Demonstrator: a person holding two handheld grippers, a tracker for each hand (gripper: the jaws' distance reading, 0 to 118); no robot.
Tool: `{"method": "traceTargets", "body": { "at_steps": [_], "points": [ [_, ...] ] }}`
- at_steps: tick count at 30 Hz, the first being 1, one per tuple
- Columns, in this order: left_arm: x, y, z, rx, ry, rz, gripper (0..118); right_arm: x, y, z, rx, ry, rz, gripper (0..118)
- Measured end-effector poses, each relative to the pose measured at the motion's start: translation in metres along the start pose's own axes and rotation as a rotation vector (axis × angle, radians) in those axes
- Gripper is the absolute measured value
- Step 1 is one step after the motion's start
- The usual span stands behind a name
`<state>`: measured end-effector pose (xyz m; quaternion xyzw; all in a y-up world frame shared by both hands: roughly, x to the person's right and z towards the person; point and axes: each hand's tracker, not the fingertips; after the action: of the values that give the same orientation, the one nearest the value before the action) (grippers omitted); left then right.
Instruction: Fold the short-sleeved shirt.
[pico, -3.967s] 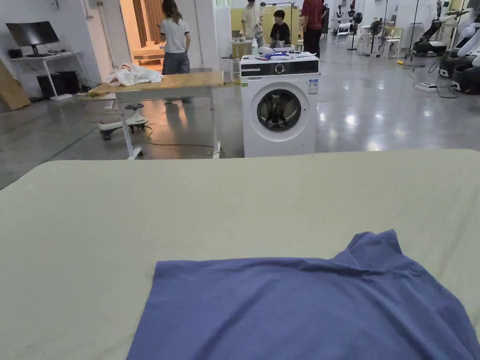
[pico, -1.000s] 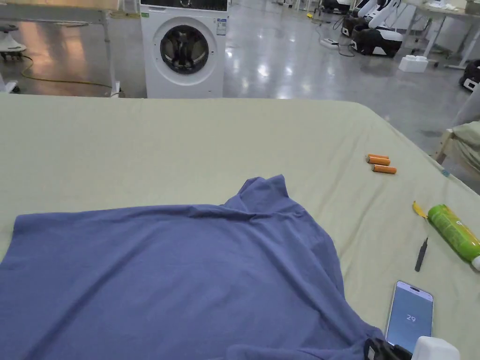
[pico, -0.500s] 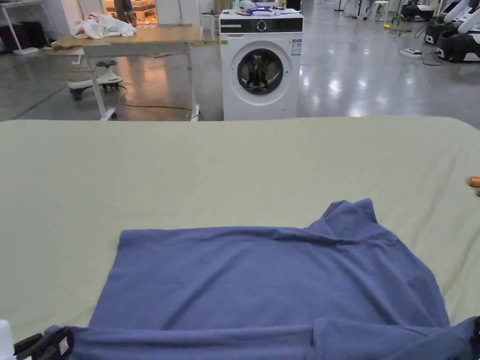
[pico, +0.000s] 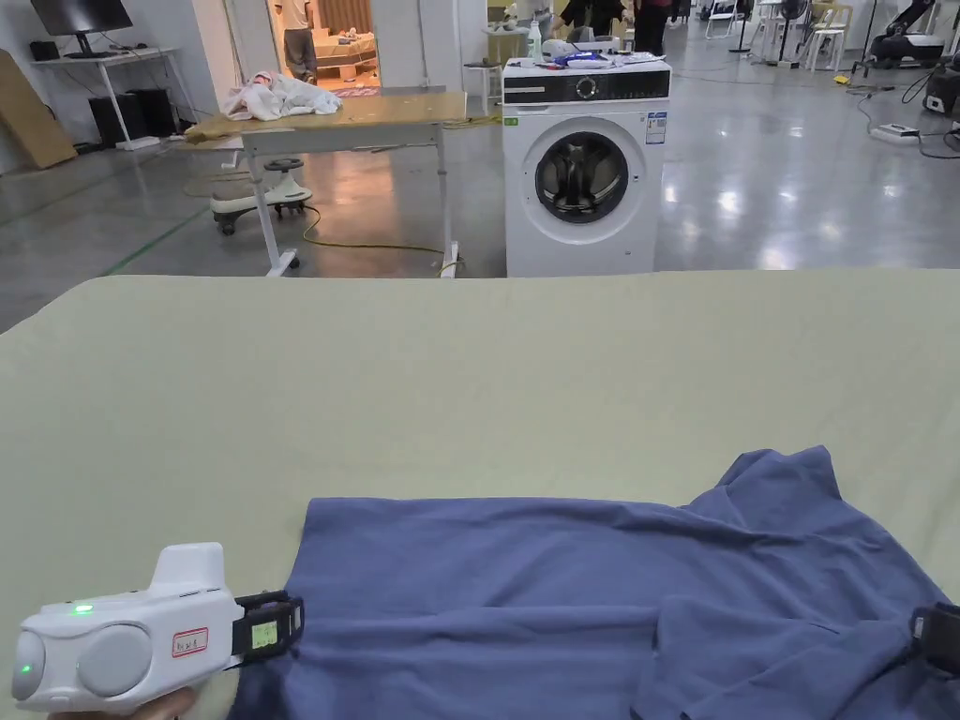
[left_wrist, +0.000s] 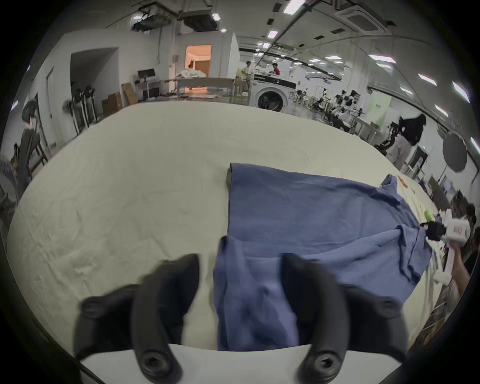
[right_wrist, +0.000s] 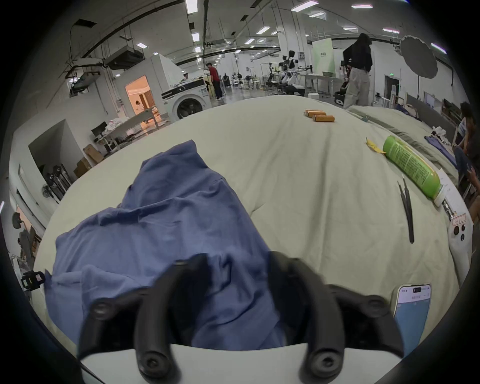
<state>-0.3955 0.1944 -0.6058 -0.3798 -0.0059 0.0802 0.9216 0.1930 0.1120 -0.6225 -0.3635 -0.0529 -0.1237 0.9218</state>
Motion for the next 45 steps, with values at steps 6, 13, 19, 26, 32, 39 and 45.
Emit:
{"method": "traceTargets", "body": {
  "at_steps": [6, 13, 19, 26, 32, 39, 45],
  "points": [
    [0.009, -0.033, 0.101, 0.249, -0.08, -0.028, 75, 0.003, 0.004, 0.069, 0.16, 0.094, 0.043, 58],
    [0.052, -0.109, 0.205, 0.527, -0.03, -0.137, 74, -0.016, -0.055, 0.178, 0.34, 0.176, 0.186, 59],
    [0.078, -0.152, 0.257, 0.584, 0.018, -0.177, 60, -0.034, -0.09, 0.236, 0.421, 0.199, 0.238, 22],
    [0.091, -0.175, 0.296, 0.593, 0.002, -0.16, 10, -0.047, -0.115, 0.258, 0.403, 0.21, 0.242, 0],
    [0.089, -0.184, 0.301, 0.572, -0.011, -0.151, 0, -0.057, -0.127, 0.259, 0.407, 0.226, 0.225, 0],
    [0.06, -0.164, 0.251, 0.449, -0.031, -0.079, 7, -0.058, -0.129, 0.255, 0.384, 0.248, 0.209, 0],
    [-0.005, -0.126, 0.136, 0.21, -0.134, 0.123, 65, -0.052, -0.135, 0.254, 0.341, 0.25, 0.149, 0]
  ]
}}
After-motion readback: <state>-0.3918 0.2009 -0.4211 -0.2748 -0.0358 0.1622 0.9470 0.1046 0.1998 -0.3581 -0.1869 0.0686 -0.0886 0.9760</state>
